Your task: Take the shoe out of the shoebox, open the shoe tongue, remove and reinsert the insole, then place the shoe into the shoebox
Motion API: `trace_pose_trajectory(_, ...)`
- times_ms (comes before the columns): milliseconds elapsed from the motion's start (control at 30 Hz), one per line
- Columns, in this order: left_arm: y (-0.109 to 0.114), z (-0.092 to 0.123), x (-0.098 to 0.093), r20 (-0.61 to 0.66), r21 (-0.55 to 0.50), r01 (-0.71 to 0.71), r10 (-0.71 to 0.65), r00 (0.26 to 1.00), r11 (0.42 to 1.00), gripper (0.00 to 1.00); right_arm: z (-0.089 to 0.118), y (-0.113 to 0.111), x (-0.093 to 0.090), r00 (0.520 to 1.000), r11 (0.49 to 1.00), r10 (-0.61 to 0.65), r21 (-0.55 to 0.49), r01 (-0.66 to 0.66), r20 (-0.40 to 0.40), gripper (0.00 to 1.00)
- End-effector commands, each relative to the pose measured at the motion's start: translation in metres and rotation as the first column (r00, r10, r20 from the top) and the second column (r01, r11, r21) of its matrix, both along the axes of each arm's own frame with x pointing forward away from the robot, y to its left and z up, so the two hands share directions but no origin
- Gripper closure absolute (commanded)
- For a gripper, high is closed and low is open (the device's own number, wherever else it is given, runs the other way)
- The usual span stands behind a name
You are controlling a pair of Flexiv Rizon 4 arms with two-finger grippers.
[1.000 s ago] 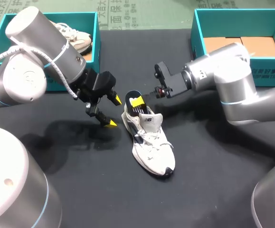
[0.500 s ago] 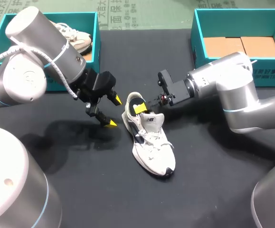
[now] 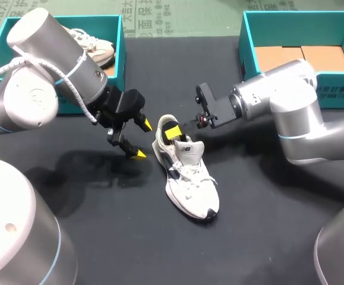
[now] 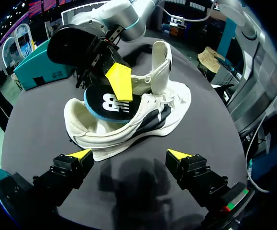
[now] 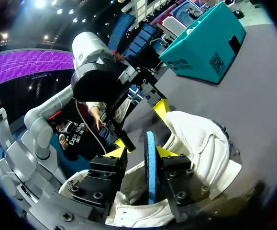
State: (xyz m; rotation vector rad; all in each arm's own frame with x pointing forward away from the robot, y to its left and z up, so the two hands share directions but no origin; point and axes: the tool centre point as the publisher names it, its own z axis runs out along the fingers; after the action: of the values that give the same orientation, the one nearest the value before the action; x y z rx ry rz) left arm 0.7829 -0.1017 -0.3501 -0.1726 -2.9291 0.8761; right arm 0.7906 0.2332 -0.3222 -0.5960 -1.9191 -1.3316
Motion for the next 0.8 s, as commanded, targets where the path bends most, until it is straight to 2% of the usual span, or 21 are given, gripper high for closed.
trace_pose_trajectory(33,0.000,0.000,0.000,0.000,0.001,0.000,0.000,1.000,1.000,0.00,0.004,0.003,0.008,1.000,1.000,0.014,-0.011,-0.014,0.003,0.65)
trace_pose_trajectory(100,0.000,0.000,0.000,0.000,0.001,0.000,0.000,1.000,1.000,0.00,0.005,0.003,0.010,1.000,1.000,0.017,-0.011,-0.017,0.007,0.71)
trace_pose_trajectory(167,0.000,0.000,0.000,0.000,0.001,0.000,0.000,1.000,1.000,0.00,0.004,0.003,0.013,1.000,1.000,0.018,-0.013,-0.017,0.007,0.87)
trace_pose_trajectory(200,0.000,0.000,0.000,0.000,0.001,0.000,0.000,1.000,1.000,0.00,0.003,0.003,0.014,1.000,1.000,0.018,-0.014,-0.018,0.003,1.00)
trace_pose_trajectory(333,0.000,0.000,0.000,0.000,0.001,0.000,0.000,1.000,1.000,0.00,-0.007,0.001,0.014,0.999,1.000,0.012,-0.011,-0.012,-0.031,1.00)
trace_pose_trajectory(567,0.000,0.000,0.000,0.000,0.001,0.000,0.000,1.000,1.000,0.00,-0.025,-0.003,0.001,0.996,1.000,-0.009,-0.004,0.008,-0.086,1.00)
trace_pose_trajectory(733,0.000,0.000,0.000,0.000,0.001,0.000,0.000,1.000,1.000,0.00,-0.020,-0.003,0.001,0.997,1.000,-0.019,-0.004,0.019,-0.074,1.00)
trace_pose_trajectory(767,0.000,0.000,0.000,0.000,0.001,0.000,0.000,1.000,1.000,0.00,-0.017,-0.002,0.002,0.998,1.000,-0.020,-0.007,0.019,-0.062,0.90)
trace_pose_trajectory(800,0.000,0.000,0.000,0.000,0.001,0.000,0.000,1.000,1.000,0.00,-0.014,-0.001,0.003,0.998,1.000,-0.018,-0.010,0.018,-0.053,0.74)
